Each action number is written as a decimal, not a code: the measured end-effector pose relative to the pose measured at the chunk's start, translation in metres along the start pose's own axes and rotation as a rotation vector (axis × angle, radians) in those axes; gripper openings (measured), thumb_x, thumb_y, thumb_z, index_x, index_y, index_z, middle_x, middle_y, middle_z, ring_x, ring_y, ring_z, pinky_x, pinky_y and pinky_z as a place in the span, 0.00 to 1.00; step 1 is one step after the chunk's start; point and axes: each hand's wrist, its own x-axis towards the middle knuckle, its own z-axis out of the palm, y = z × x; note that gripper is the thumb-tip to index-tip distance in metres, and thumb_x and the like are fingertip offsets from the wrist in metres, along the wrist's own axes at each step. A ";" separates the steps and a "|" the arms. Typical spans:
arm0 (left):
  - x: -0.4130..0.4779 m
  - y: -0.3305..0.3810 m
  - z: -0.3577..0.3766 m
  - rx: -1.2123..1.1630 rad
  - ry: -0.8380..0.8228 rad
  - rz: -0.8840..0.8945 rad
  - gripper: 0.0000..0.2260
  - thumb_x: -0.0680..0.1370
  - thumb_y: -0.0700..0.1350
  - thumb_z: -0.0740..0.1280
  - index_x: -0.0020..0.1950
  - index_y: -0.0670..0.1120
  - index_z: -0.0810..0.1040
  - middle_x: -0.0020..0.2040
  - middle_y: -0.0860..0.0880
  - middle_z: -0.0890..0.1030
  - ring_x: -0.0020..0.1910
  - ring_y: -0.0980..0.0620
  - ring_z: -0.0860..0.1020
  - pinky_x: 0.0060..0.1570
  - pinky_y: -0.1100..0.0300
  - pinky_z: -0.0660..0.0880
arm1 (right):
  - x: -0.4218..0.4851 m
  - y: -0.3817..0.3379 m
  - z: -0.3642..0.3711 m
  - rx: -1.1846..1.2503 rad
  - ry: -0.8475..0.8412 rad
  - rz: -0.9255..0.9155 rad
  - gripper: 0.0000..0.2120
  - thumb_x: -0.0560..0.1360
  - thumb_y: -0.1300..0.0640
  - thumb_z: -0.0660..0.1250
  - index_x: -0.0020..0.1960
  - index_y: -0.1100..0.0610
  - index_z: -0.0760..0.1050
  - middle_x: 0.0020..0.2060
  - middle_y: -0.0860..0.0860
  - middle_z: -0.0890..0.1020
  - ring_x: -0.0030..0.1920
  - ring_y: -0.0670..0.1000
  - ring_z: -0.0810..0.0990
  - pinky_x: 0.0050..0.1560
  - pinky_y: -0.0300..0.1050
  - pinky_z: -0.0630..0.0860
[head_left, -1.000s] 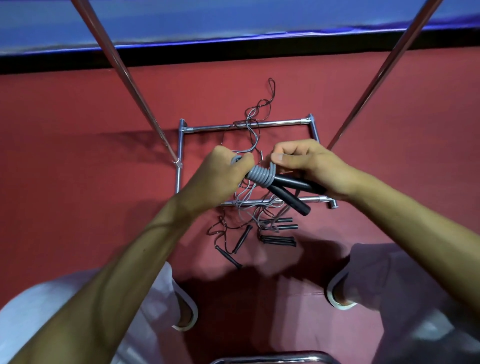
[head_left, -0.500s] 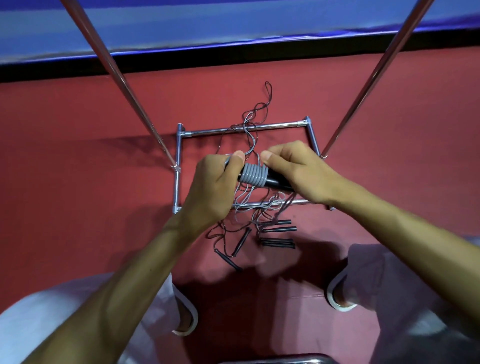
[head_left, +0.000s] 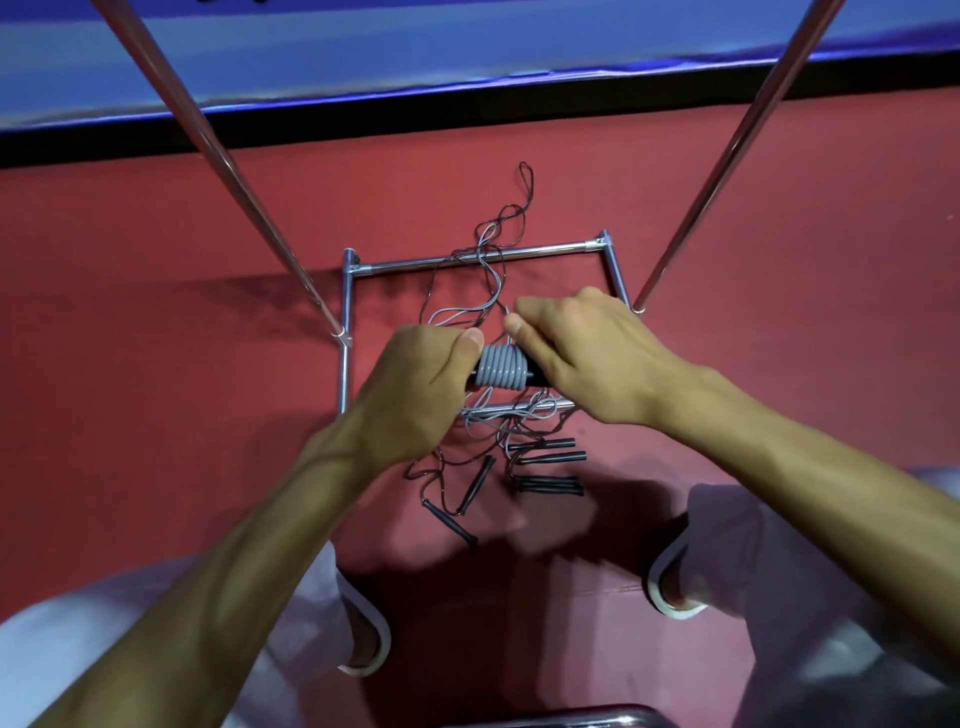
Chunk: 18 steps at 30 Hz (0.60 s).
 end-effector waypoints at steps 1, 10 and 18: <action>0.001 -0.001 -0.003 0.002 -0.034 0.041 0.18 0.81 0.43 0.59 0.32 0.41 0.67 0.26 0.47 0.68 0.25 0.46 0.68 0.27 0.53 0.63 | 0.000 -0.001 -0.001 -0.021 -0.003 -0.014 0.18 0.86 0.48 0.53 0.38 0.52 0.61 0.26 0.48 0.65 0.31 0.60 0.64 0.34 0.50 0.62; 0.000 0.014 -0.014 -0.046 -0.447 0.119 0.13 0.71 0.47 0.70 0.31 0.45 0.70 0.27 0.53 0.68 0.26 0.55 0.65 0.28 0.57 0.62 | -0.008 -0.021 -0.001 -0.158 -0.062 -0.127 0.15 0.84 0.49 0.57 0.39 0.52 0.63 0.26 0.45 0.56 0.30 0.64 0.62 0.32 0.49 0.59; -0.014 0.029 -0.008 0.285 -0.336 0.030 0.25 0.72 0.71 0.64 0.30 0.51 0.69 0.25 0.51 0.69 0.25 0.54 0.66 0.30 0.57 0.60 | -0.004 -0.008 -0.003 0.333 -0.197 -0.033 0.21 0.85 0.53 0.59 0.35 0.59 0.68 0.26 0.48 0.68 0.27 0.48 0.64 0.34 0.45 0.63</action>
